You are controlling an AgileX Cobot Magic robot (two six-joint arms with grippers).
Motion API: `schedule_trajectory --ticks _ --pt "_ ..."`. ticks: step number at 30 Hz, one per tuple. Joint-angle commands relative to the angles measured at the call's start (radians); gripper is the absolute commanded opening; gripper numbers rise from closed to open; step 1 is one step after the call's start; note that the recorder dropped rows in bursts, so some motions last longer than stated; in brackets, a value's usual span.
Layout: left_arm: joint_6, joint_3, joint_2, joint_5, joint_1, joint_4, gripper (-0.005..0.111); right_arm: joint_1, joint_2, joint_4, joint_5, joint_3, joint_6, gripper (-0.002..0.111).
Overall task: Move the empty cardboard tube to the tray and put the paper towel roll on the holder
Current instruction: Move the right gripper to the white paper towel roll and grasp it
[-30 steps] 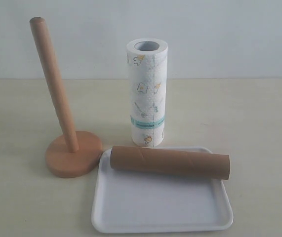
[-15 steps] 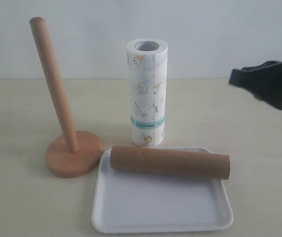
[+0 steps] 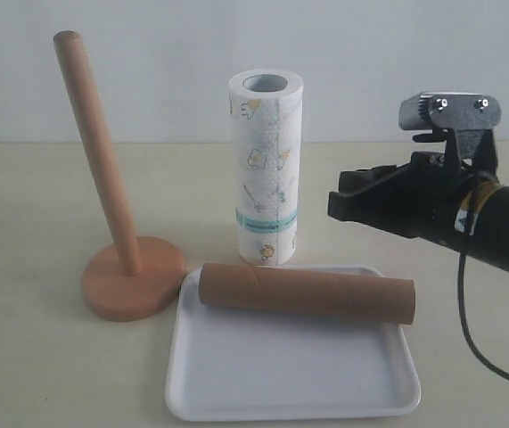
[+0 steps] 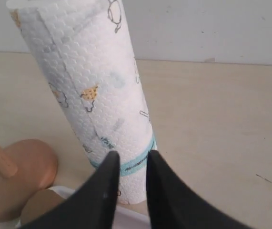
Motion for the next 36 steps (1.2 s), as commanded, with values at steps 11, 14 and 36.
schedule_trajectory --ticks 11,14,36 --pt "0.004 0.003 -0.001 0.001 0.002 0.005 0.004 0.002 0.188 -0.203 -0.357 -0.005 -0.061 0.101" --pt "0.004 0.003 -0.001 0.001 0.002 0.005 0.004 0.002 0.227 -0.203 -0.433 -0.005 -0.123 0.101" --pt "0.004 0.003 -0.001 0.001 0.002 0.005 0.004 0.002 0.535 -0.146 -0.469 -0.318 -0.178 0.101"
